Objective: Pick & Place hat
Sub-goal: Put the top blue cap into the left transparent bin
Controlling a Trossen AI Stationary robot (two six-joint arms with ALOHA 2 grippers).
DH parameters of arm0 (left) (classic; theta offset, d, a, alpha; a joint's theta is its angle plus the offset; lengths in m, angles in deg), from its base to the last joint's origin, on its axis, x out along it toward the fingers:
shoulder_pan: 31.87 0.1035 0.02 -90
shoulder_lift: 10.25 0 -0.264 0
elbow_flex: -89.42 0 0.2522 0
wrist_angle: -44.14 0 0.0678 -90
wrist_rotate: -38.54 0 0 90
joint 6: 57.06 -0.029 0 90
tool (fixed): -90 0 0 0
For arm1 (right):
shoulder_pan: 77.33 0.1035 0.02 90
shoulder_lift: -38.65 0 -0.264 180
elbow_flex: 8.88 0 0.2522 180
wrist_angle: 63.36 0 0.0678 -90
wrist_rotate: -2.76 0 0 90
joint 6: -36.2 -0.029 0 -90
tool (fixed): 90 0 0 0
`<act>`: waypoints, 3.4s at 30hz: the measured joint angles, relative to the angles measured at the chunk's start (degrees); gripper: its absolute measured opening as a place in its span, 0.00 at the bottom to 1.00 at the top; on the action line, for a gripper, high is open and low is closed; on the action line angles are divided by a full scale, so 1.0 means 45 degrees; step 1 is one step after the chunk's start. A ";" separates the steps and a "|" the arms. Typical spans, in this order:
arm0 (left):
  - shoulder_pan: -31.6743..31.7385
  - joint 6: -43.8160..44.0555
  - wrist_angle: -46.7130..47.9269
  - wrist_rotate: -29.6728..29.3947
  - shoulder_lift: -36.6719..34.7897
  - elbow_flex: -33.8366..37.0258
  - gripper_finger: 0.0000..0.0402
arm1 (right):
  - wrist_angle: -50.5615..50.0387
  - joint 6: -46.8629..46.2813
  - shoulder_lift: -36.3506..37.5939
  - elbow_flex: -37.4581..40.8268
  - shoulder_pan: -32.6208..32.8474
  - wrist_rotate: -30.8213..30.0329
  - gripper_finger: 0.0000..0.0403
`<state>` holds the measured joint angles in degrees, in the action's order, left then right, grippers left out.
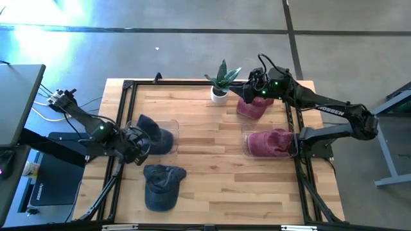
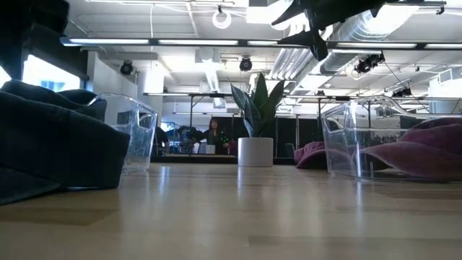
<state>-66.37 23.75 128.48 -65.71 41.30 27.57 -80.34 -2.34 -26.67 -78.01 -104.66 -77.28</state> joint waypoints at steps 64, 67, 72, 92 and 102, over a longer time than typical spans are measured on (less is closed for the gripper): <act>0.2528 0.1043 -0.1689 -0.2457 -0.0580 -0.1876 0.00 | -0.0185 0.0000 0.0000 -0.0005 0.0277 -0.0136 0.53; 0.4026 0.0367 -0.1096 -0.2682 -0.0345 -0.1904 0.00 | -0.0180 0.0001 0.0000 -0.0005 0.0277 -0.0131 0.53; 0.6773 -0.1827 -0.0034 -0.1934 0.0232 -0.1895 0.00 | -0.0181 0.0004 0.0000 -0.0005 0.0277 -0.0101 0.53; 0.9413 -0.7697 0.0345 0.3194 0.4014 -0.0491 0.00 | -0.0277 0.0123 0.0000 -0.0005 0.1044 0.0541 0.53; 0.9418 -0.7881 0.1464 0.3848 0.3887 -0.2860 0.00 | -0.0321 0.0146 0.0000 -0.0005 0.1088 0.0536 0.53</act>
<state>-23.99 -11.71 135.07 -48.39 58.79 14.70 -81.79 -1.69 -26.67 -78.04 -99.77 -74.87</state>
